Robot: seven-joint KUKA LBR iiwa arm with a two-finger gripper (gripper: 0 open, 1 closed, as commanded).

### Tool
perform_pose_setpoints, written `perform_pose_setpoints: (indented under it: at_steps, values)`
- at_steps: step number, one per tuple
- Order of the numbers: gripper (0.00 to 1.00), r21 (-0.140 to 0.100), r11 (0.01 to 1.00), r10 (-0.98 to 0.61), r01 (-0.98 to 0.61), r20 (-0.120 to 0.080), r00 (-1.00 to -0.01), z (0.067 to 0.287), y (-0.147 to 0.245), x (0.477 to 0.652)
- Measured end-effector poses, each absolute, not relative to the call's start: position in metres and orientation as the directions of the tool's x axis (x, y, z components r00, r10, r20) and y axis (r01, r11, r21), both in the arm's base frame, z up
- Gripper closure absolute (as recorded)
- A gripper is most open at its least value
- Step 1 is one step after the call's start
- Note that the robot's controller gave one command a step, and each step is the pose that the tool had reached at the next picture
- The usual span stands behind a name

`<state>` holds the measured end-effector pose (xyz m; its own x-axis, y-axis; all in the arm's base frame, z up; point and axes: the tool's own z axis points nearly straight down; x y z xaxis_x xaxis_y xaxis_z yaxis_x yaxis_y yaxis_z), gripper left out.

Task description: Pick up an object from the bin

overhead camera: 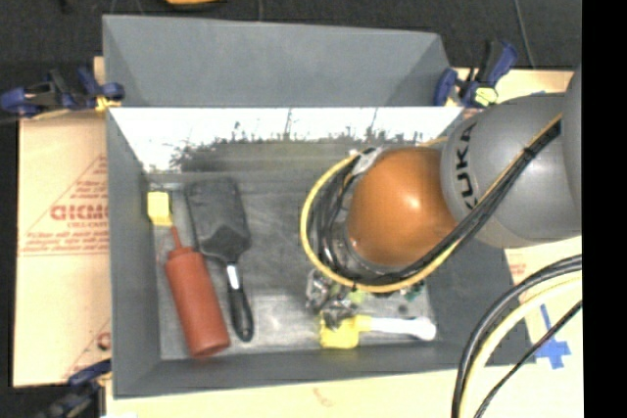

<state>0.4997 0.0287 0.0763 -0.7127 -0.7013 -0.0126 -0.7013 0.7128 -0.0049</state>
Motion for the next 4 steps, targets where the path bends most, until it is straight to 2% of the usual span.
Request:
perform_pose_setpoints:
  at_steps: [1,2,3,4]
  values:
    - [1.0,0.002,0.681,-0.732,-0.732,0.001,-0.681,0.127,0.02,0.504]
    - [1.0,-0.008,0.673,-0.739,-0.739,-0.009,-0.673,0.143,0.003,0.486]
    - [1.0,0.002,0.688,-0.726,-0.726,0.001,-0.688,0.191,0.014,0.502]
    - [1.0,0.002,0.669,-0.743,-0.743,0.0,-0.669,0.265,0.028,0.496]
